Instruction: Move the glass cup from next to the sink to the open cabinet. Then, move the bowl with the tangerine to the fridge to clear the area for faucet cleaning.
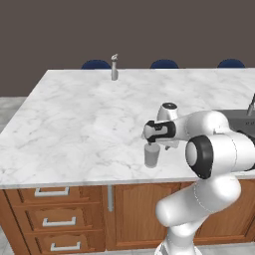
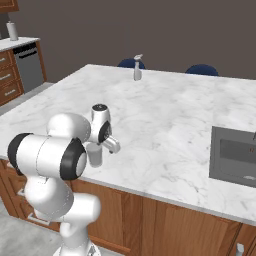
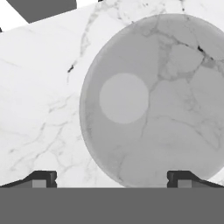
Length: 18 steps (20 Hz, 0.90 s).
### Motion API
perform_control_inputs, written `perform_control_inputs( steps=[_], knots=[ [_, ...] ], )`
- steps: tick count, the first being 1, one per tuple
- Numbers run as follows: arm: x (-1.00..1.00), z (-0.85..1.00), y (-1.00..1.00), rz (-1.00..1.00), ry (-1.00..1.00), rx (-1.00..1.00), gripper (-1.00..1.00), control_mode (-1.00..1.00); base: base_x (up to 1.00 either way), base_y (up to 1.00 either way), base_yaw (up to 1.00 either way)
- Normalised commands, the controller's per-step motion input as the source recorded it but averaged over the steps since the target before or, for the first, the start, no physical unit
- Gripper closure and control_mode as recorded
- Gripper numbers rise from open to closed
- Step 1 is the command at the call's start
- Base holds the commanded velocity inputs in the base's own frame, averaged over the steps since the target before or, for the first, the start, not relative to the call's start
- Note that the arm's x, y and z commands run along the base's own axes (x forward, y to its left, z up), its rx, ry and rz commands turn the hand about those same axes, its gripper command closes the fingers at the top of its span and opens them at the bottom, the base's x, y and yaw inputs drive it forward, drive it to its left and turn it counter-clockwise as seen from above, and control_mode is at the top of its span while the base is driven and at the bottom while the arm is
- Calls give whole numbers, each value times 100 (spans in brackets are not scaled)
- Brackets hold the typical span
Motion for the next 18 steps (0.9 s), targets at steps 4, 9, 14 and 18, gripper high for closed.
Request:
perform_control_inputs(
  steps=[4, 9, 14, 18],
  knots=[
    [-13, -15, 6, 3, 1, 0, -100, -100, 0, 0, 0],
    [-11, -37, 9, 3, 5, 0, -100, -100, 0, 0, 0],
    [-22, -5, 1, 2, 0, 0, -100, -100, 0, 0, 0],
    [-57, -1, 0, 4, -4, 0, -100, -100, 0, 0, 0]
  ],
)
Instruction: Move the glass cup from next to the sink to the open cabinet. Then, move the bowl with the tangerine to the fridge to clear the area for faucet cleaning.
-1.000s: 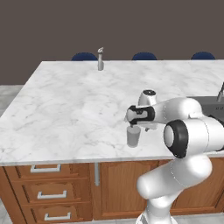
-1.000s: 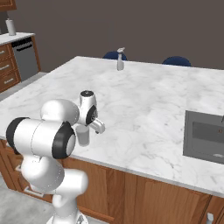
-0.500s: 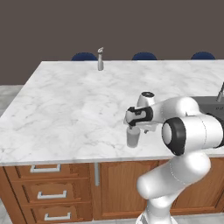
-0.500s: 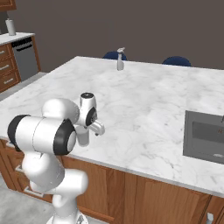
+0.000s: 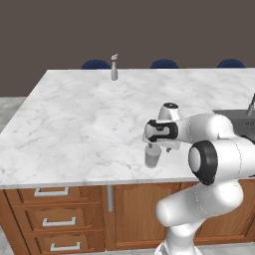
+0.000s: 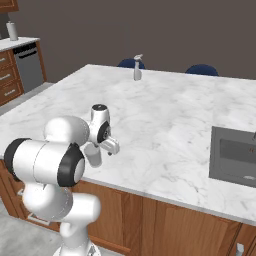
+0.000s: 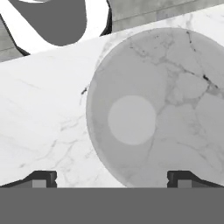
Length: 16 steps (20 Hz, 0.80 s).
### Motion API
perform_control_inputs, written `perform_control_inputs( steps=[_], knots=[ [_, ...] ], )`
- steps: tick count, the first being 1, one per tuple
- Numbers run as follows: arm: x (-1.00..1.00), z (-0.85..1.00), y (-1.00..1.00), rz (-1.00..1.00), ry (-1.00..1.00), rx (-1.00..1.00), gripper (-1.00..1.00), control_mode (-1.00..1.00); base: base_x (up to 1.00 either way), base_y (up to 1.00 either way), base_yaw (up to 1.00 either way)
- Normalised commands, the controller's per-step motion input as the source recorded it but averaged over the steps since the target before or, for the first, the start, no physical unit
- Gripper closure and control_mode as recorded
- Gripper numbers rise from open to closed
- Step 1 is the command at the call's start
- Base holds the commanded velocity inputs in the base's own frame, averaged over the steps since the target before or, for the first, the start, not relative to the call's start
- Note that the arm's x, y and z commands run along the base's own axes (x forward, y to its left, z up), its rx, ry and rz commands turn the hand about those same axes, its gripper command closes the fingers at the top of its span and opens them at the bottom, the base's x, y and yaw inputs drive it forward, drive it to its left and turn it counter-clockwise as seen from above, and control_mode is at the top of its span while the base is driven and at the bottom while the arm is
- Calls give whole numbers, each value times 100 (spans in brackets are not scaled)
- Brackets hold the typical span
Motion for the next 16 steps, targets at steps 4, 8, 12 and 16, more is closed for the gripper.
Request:
perform_control_inputs(
  steps=[4, 8, 12, 16],
  knots=[
    [-28, 0, 1, 2, -12, -1, -100, -100, 0, 0, 0],
    [28, 2, -1, 0, -3, 0, -100, -100, 0, 0, 0],
    [46, 23, -4, -1, -1, 0, -100, -100, 0, 0, 0],
    [24, 58, -2, -1, -3, 0, -100, -100, 0, 0, 0]
  ],
)
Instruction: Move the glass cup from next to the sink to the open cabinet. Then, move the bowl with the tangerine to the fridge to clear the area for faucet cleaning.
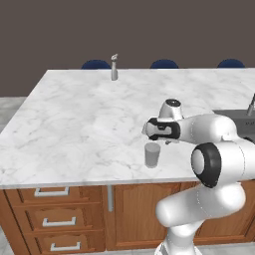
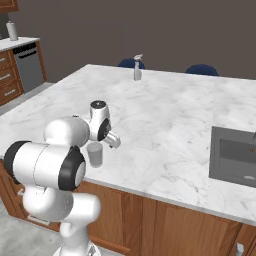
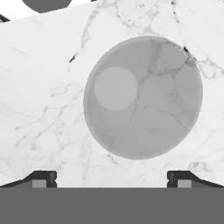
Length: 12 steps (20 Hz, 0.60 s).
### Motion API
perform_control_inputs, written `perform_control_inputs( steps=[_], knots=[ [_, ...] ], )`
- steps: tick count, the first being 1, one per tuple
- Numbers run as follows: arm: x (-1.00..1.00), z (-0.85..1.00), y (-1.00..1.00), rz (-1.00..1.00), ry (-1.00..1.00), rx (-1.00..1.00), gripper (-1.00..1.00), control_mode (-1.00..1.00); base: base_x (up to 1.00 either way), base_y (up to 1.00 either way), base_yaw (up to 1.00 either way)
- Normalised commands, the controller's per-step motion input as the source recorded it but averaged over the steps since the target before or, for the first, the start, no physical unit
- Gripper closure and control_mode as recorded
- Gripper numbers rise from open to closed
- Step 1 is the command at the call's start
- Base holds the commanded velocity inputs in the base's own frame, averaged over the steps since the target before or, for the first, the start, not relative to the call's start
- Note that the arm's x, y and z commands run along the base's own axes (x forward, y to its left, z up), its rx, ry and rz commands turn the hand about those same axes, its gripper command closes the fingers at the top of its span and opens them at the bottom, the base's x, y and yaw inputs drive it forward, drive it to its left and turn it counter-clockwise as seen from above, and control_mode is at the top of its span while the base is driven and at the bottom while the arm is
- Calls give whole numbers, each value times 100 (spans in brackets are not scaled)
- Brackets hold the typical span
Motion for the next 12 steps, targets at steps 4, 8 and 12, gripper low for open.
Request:
perform_control_inputs(
  steps=[4, 8, 12],
  knots=[
    [-29, 62, 0, 0, -5, 2, -100, -100, 0, 0, 0],
    [-63, -34, 4, 0, 11, 1, -100, -100, 0, 0, 0],
    [6, -44, 3, 0, 14, -1, -100, -100, 0, 0, 0]
  ],
)
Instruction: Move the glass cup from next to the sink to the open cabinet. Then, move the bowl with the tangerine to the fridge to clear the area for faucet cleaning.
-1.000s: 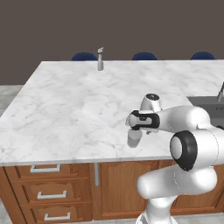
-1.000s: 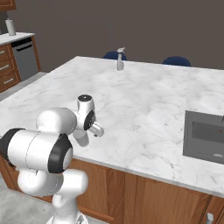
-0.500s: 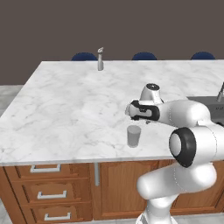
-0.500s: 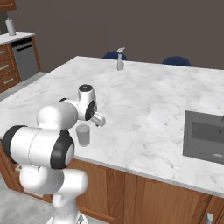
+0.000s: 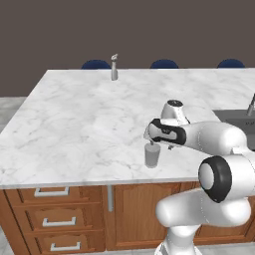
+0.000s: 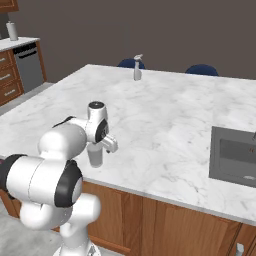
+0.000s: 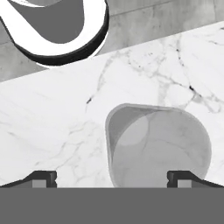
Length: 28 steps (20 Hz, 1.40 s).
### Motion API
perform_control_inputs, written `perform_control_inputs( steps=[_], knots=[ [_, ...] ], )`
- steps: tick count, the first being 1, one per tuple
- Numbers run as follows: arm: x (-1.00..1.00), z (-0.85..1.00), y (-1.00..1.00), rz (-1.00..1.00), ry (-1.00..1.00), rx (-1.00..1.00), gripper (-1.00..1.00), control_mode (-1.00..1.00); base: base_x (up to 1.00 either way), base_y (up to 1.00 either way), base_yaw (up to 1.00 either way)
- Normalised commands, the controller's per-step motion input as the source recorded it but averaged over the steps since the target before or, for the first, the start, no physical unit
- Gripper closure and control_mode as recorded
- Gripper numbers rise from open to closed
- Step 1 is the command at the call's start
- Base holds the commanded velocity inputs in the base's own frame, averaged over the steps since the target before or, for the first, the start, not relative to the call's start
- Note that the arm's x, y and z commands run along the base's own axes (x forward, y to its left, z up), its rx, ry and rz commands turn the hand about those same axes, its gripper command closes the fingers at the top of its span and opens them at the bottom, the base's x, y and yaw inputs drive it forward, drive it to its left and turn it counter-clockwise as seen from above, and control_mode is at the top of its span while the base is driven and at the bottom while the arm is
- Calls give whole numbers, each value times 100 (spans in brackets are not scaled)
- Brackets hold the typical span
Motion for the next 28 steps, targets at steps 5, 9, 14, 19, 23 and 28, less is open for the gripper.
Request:
perform_control_inputs(
  steps=[5, 9, 14, 19, 23, 28],
  knots=[
    [16, -42, 1, 0, 10, -2, -100, -100, 0, 0, 0],
    [0, -56, 6, 0, 14, -2, -100, -100, 0, 0, 0],
    [2, -46, 8, 0, 7, -2, 100, -100, 0, 0, 0],
    [9, -13, 0, 0, 0, -2, 100, -100, 0, 0, 0],
    [-9, 0, 0, 0, -2, 0, 100, -100, 0, 0, 0],
    [-22, 37, 5, -5, -5, 0, 100, -100, 0, 0, 0]
  ],
)
